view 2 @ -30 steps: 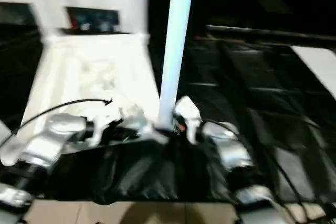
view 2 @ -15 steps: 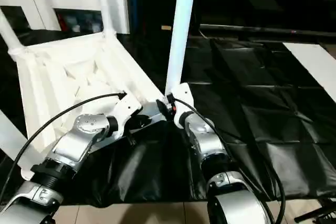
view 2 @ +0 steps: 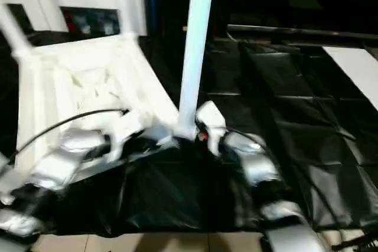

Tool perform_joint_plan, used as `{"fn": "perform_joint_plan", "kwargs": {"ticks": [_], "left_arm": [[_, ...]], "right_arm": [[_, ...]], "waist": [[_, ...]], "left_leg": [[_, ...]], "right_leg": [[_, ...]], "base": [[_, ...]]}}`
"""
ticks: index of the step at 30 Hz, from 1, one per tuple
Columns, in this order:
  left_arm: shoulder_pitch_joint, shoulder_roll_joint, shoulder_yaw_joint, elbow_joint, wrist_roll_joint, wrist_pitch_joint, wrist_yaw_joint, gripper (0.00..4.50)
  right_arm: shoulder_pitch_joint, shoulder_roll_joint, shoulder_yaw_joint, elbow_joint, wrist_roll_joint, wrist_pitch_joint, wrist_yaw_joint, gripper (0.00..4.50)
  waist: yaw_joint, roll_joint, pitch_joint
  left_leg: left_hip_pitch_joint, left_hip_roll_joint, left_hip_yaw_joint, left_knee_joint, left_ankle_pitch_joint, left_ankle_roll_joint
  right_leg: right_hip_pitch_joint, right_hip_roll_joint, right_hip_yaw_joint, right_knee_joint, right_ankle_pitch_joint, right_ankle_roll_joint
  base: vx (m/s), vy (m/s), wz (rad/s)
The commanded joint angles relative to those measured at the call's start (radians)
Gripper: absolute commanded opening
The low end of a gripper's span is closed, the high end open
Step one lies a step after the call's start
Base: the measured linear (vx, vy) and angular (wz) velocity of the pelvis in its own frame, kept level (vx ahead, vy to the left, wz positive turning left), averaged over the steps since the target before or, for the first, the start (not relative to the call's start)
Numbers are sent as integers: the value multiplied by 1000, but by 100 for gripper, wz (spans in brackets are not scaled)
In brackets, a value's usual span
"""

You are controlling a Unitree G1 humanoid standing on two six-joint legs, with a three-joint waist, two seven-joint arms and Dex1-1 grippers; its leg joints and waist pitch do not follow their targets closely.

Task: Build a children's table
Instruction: Rotate leg to tighten

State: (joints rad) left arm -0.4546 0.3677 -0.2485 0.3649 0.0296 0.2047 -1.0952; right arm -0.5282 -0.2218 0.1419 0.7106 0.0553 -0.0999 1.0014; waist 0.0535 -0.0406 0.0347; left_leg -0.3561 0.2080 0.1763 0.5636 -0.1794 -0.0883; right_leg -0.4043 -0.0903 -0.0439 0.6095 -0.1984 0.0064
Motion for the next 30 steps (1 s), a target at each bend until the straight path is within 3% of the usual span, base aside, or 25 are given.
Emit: {"fn": "perform_joint_plan", "kwargs": {"ticks": [1, 9, 13, 17, 23, 26, 27, 29, 30], "left_arm": [[6, -14, -43, -18, -41, -40, -62, 0], [-14, 40, -45, 17, -63, -65, -170, 0], [-24, 45, -43, 35, -62, -78, -188, 0], [-26, 45, -44, 38, -64, -77, -191, 0], [-29, 21, -34, 45, -40, -64, -107, 0], [-28, -23, -32, 33, -19, -24, -17, 0], [-27, -39, -34, 29, -9, -8, 15, 0], [-30, -77, -36, 31, 11, 16, 79, 0], [-32, -99, -38, 32, 19, 30, 113, 0]], "right_arm": [[20, 1, 79, -50, 26, 0, 133, 387], [46, -64, 126, -115, 17, 16, 267, 334], [51, -70, 132, -140, 20, 33, 287, 306], [58, -74, 142, -154, 24, 45, 304, 269], [72, -58, 128, -153, 25, 39, 262, 263], [57, 1, 89, -93, -8, 42, 82, 263], [47, 22, 76, -66, -22, 42, 15, 262], [30, 64, 56, -19, -40, 58, -107, 262], [22, 85, 47, 4, -47, 59, -163, 261]], "waist": [[5, -1, -47], [24, -3, -45], [31, -2, -47], [33, -2, -48], [34, -4, -48], [31, -4, -41], [25, -5, -35], [23, -6, -38], [15, -6, -35]], "left_leg": [[4, 19, 7, -58, -219, 78], [5, 21, 8, -62, -243, 49], [7, 21, 9, -60, -219, 47], [6, 20, 9, -59, -202, 50], [6, 21, 9, -58, -211, 46], [9, 20, 8, -64, -259, 26], [8, 18, 5, -70, -298, 7], [15, 18, 0, -69, -333, -9], [12, 17, -2, -72, -342, -19]], "right_leg": [[44, -36, 32, -70, -135, -237], [43, -37, 34, -70, -183, -221], [44, -36, 34, -67, -150, -222], [46, -36, 32, -63, -118, -230], [45, -37, 33, -64, -133, -227], [41, -40, 35, -75, -232, -207], [38, -40, 34, -83, -325, -182], [34, -44, 34, -93, -424, -145], [31, -43, 33, -97, -450, -134]], "base": [[0, 0, 0], [0, 0, 0], [0, 0, 0], [0, 0, 0], [0, 0, 0], [0, 0, 0], [0, 0, 0], [0, 0, 0], [0, 0, 0]]}}
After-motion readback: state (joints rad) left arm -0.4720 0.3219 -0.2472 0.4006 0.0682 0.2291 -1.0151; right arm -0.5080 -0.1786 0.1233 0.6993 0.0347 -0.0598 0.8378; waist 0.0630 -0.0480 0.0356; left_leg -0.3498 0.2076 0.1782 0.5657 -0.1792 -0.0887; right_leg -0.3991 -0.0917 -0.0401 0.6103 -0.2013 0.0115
